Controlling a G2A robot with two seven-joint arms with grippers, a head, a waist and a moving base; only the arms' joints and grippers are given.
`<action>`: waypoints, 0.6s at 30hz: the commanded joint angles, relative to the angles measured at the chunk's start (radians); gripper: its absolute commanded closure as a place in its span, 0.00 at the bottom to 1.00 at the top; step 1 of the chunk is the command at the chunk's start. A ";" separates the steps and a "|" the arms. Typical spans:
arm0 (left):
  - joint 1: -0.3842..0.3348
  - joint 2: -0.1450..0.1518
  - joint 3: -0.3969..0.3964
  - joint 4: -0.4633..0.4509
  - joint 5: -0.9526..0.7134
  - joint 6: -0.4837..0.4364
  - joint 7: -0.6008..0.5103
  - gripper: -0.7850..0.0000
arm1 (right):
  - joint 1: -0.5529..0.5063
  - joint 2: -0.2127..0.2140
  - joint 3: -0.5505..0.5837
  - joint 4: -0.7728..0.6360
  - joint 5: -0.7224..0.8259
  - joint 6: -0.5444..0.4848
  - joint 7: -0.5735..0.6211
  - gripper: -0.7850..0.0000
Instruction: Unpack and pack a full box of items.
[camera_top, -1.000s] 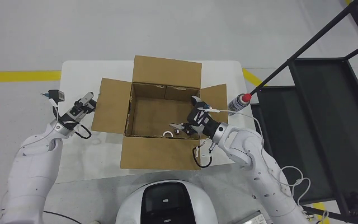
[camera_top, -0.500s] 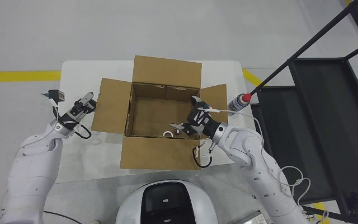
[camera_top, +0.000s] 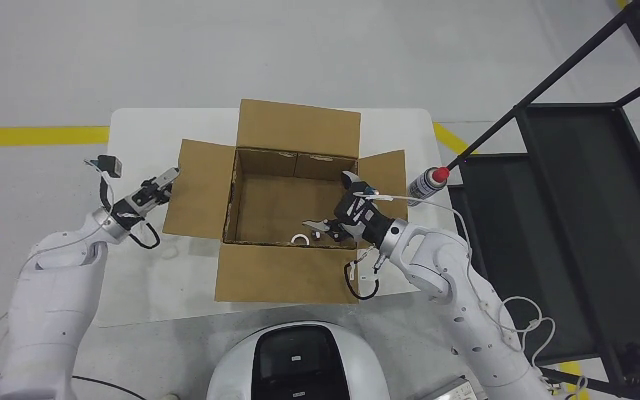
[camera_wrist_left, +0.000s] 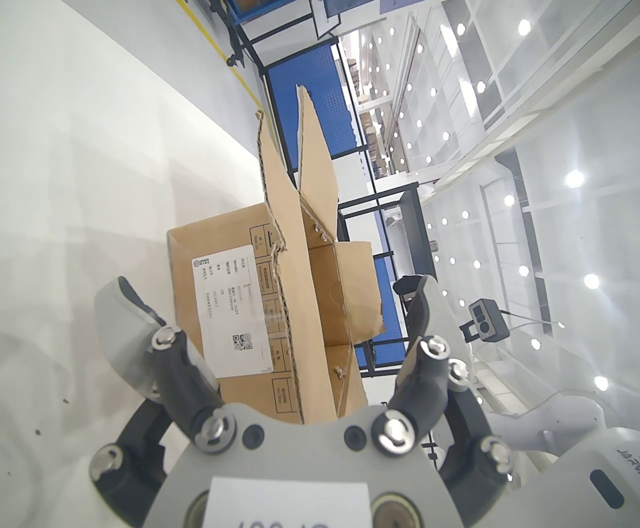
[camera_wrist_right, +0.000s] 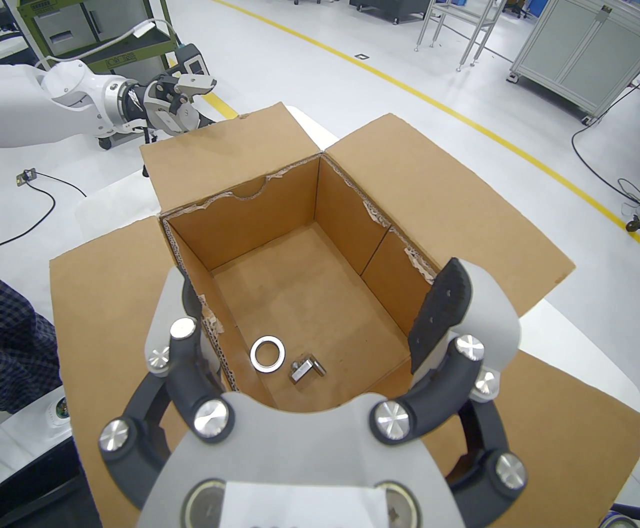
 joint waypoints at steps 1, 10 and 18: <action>-0.009 0.004 -0.002 0.007 -0.007 0.005 -0.039 0.06 | 0.000 0.000 0.000 0.000 0.000 0.000 0.000 0.00; -0.036 0.010 0.007 0.048 -0.058 -0.001 -0.160 1.00 | 0.000 0.000 0.000 0.000 0.000 0.000 0.000 0.00; -0.054 0.007 0.034 0.069 -0.113 -0.001 -0.234 1.00 | 0.000 0.000 0.000 0.000 0.000 0.000 0.000 0.00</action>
